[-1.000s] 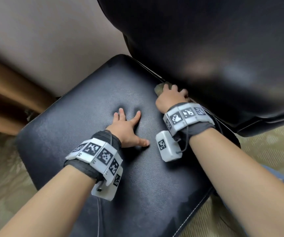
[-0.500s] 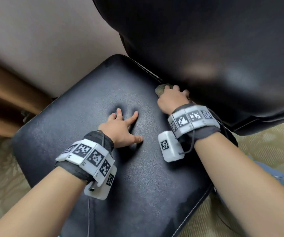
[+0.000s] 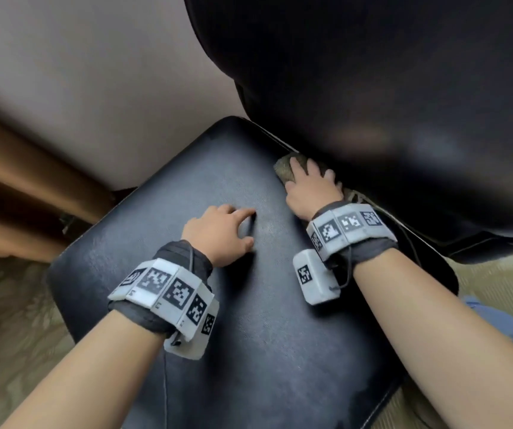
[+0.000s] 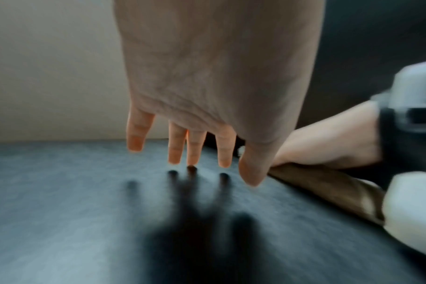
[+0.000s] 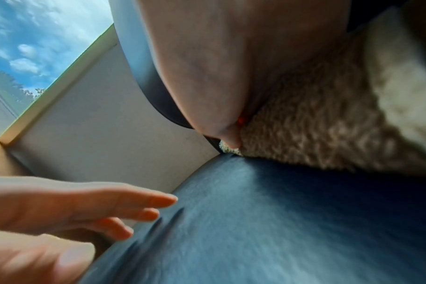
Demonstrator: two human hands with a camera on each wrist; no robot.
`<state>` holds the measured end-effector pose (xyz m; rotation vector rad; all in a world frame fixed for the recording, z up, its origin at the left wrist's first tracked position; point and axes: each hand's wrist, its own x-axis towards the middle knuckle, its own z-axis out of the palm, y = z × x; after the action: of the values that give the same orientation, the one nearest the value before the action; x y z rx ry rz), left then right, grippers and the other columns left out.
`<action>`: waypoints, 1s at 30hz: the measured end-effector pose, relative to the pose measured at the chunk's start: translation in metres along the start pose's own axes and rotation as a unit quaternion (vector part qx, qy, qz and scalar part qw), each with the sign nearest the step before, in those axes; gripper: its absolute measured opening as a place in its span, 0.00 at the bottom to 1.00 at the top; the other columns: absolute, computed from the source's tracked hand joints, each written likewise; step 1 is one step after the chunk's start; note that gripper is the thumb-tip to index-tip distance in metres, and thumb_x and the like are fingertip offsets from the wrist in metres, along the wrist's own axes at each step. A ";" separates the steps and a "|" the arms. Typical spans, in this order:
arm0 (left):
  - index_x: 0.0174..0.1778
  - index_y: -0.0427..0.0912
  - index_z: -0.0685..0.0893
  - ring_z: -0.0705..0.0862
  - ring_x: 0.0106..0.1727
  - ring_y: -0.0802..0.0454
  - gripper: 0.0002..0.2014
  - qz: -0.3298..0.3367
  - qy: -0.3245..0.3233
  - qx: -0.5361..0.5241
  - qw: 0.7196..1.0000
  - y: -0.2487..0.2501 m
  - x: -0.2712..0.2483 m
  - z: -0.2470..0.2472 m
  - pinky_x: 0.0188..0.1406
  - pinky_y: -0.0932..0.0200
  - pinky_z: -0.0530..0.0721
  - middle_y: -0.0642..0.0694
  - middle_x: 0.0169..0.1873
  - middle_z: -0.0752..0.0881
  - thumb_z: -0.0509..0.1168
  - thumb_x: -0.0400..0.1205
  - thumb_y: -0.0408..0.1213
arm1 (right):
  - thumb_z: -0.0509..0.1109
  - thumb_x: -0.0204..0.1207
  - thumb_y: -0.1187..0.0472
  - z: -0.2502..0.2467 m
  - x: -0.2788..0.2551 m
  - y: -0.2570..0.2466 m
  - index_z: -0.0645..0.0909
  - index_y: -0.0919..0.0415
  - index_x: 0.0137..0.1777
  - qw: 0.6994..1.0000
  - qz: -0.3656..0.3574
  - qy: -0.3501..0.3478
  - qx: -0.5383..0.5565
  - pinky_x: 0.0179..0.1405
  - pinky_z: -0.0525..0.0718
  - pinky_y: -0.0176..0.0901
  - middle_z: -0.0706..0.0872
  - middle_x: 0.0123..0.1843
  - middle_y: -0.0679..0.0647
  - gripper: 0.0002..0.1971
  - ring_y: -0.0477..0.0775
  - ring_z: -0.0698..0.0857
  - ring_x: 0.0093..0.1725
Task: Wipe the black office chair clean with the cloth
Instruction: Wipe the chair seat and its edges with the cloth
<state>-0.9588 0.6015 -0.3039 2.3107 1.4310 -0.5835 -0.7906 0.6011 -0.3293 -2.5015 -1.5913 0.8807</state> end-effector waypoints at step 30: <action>0.78 0.70 0.37 0.42 0.79 0.24 0.42 -0.157 -0.055 -0.049 0.985 -0.054 0.043 -0.001 0.76 0.39 0.56 0.29 0.79 0.36 0.59 0.76 0.67 | 0.51 0.84 0.54 0.000 0.034 -0.031 0.48 0.55 0.82 0.998 0.064 0.018 -0.001 0.74 0.56 0.62 0.55 0.81 0.57 0.28 0.68 0.56 0.76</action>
<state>-0.9900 0.6575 -0.3305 1.9586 1.7427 -0.6983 -0.8059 0.6448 -0.3339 -2.6297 -1.4373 0.8417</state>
